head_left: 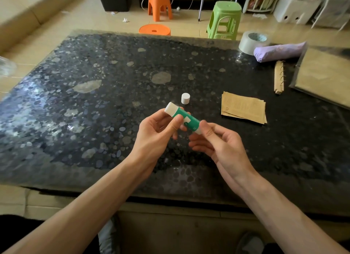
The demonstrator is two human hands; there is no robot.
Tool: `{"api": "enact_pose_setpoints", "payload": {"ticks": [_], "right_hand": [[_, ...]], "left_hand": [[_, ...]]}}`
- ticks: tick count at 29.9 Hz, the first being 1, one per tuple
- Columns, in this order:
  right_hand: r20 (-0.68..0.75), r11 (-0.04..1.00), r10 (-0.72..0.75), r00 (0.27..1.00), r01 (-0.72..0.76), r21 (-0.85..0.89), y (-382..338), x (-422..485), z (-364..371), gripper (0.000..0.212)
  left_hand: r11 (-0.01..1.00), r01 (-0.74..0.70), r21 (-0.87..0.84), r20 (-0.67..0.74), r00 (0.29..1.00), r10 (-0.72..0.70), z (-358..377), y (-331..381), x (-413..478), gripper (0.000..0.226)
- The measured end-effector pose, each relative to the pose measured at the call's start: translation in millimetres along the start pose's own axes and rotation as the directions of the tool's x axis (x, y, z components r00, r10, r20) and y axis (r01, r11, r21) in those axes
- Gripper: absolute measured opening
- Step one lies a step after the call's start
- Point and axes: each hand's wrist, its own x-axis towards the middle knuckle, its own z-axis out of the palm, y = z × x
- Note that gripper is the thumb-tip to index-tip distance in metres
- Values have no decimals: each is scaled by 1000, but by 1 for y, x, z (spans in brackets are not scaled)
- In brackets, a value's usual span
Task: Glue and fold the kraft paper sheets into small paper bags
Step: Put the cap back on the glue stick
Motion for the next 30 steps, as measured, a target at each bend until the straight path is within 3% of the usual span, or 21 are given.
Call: {"api": "enact_pose_setpoints", "payload": {"ticks": [5, 10, 16, 20, 26, 30], "right_hand": [[-12, 997, -63, 998, 62, -37, 1, 0, -1, 32], [4, 1000, 18, 1000, -18, 12, 2, 1, -1, 31], [-12, 992, -91, 996, 90, -93, 4, 1, -3, 32], [23, 1000, 18, 1000, -18, 2, 1, 3, -4, 29], [-12, 992, -83, 996, 81, -100, 5, 4, -3, 29], [25, 999, -14, 1000, 15, -45, 3, 5, -6, 37]], "left_hand": [[1000, -8, 8, 8, 1000, 8, 1, 0, -1, 22], [1000, -14, 16, 0, 1000, 14, 1, 0, -2, 22], [999, -19, 32, 1, 1000, 19, 2, 0, -3, 22], [1000, -15, 17, -3, 1000, 15, 2, 1, -2, 23], [1000, -17, 24, -4, 1000, 17, 4, 2, -3, 22], [999, -1, 36, -4, 1000, 1, 2, 1, -4, 22]]}}
